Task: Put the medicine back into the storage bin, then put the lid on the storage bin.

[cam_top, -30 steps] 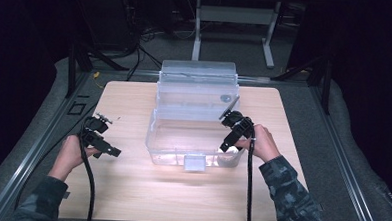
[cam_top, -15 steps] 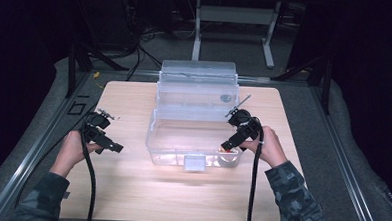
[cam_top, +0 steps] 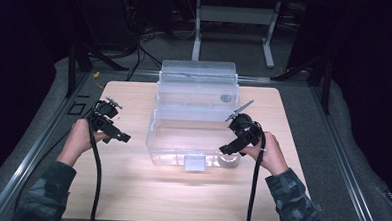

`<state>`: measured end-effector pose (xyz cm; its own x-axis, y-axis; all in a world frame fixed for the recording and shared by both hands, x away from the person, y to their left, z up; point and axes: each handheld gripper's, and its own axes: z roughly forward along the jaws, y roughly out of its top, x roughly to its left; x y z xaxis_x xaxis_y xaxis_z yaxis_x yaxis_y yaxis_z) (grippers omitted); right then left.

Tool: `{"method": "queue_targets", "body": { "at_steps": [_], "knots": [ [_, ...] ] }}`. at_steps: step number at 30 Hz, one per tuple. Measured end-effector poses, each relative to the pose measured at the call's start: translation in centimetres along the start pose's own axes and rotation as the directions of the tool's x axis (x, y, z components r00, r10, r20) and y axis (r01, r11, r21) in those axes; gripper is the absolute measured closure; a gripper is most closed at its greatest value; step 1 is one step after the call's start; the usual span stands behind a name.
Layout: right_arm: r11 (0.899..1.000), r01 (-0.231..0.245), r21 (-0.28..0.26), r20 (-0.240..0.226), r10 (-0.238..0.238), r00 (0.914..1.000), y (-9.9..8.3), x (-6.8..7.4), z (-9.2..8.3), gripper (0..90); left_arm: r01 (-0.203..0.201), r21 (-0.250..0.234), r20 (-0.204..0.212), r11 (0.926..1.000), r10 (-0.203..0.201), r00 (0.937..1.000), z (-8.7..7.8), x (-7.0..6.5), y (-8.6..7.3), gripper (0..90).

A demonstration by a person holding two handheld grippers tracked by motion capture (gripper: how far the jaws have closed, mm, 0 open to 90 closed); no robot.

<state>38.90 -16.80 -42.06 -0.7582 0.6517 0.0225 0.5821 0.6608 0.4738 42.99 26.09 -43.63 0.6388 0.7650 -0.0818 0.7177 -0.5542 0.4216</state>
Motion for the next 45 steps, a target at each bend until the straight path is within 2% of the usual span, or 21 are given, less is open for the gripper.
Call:
{"method": "queue_targets", "body": {
  "at_steps": [2, 12, 18, 26, 29, 34, 39, 41, 42, 43, 45],
  "knots": [
    [1.000, 0.006, 0.007, 0.001, -0.006, 1.0000, -0.2, 0.4, 0.3, 14.1, -0.016, -0.007, -0.004, 0.9998, 0.016, 0.9999, -0.2, -0.1, 0.8, 0.2],
    [1.000, 0.011, -0.006, -0.004, -0.011, 0.9999, -0.5, 0.7, 0.6, 14.3, -0.048, -0.031, 0.001, 0.9984, 0.048, 0.9988, -0.6, -0.8, 3.5, 0.1],
    [1.000, 0.013, -0.012, 0.010, -0.013, 0.9999, -0.9, 0.9, 0.6, 14.7, -0.072, -0.052, 0.022, 0.9961, 0.073, 0.9971, -0.5, -1.3, 5.5, 0.2],
    [1.000, 0.020, -0.013, 0.004, -0.020, 0.9998, -1.0, 1.1, 0.9, 14.8, -0.094, -0.084, 0.046, 0.9920, 0.098, 0.9942, -0.7, -1.9, 7.6, 0.1],
    [1.000, 0.023, -0.016, 0.003, -0.023, 0.9997, -0.9, 1.2, 0.9, 14.9, -0.105, -0.105, 0.040, 0.9888, 0.110, 0.9931, -0.8, -2.2, 8.5, 0.1],
    [0.999, 0.028, -0.015, -0.004, -0.028, 0.9996, -0.9, 1.3, 1.1, 15.3, -0.136, -0.158, 0.048, 0.9780, 0.145, 0.9882, -0.7, -2.9, 10.1, 0.1],
    [1.000, 0.026, -0.016, -0.015, -0.026, 0.9995, -1.1, 1.3, 1.4, 15.0, -0.160, -0.167, 0.065, 0.9729, 0.173, 0.9828, -0.1, -3.4, 12.3, 0.1],
    [1.000, 0.022, -0.015, -0.018, -0.023, 0.9996, -1.2, 1.3, 1.6, 14.5, -0.160, -0.173, 0.072, 0.9718, 0.174, 0.9821, 0.0, -3.5, 12.6, 0.1],
    [1.000, 0.026, -0.016, -0.023, -0.026, 0.9994, -1.2, 1.3, 1.7, 14.4, -0.163, -0.179, 0.070, 0.9703, 0.178, 0.9816, 0.1, -3.5, 13.3, 0.1],
    [1.000, 0.025, -0.016, -0.025, -0.025, 0.9994, -1.1, 1.4, 1.7, 14.4, -0.163, -0.179, 0.070, 0.9703, 0.178, 0.9816, 0.1, -3.5, 13.3, 0.1],
    [1.000, 0.028, -0.013, -0.020, -0.028, 0.9994, -1.1, 1.5, 1.8, 14.3, -0.170, -0.177, 0.045, 0.9695, 0.180, 0.9826, 0.3, -3.6, 14.2, 0.1]
  ]
}}
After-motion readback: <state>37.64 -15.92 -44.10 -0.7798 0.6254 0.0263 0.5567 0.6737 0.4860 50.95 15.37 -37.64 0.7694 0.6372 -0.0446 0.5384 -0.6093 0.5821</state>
